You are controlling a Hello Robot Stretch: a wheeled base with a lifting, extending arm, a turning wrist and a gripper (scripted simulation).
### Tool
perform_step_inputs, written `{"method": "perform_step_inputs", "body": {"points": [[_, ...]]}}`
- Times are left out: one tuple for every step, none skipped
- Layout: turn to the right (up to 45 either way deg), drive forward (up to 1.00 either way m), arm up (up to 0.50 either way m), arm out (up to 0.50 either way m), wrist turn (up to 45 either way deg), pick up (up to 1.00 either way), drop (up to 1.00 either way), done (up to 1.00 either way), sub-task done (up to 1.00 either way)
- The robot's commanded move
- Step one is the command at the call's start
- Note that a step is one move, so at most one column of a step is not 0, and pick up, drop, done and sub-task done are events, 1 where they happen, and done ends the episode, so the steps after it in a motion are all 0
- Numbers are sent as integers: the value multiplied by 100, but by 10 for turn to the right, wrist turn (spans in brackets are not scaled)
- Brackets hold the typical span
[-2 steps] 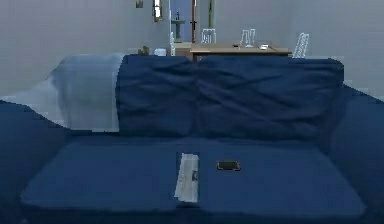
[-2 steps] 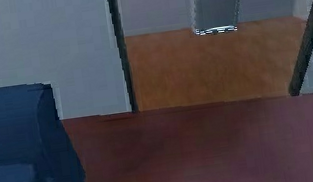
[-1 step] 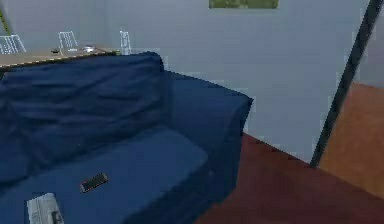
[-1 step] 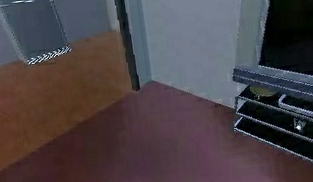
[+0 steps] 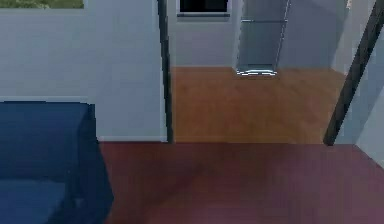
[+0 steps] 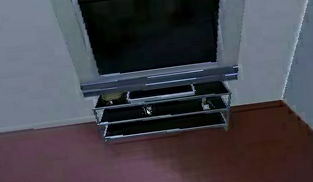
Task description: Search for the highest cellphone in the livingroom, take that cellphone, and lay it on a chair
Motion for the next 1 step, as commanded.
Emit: {"method": "perform_step_inputs", "body": {"points": [[0, 100, 0, 0, 0, 0, 0, 0, 0]]}}
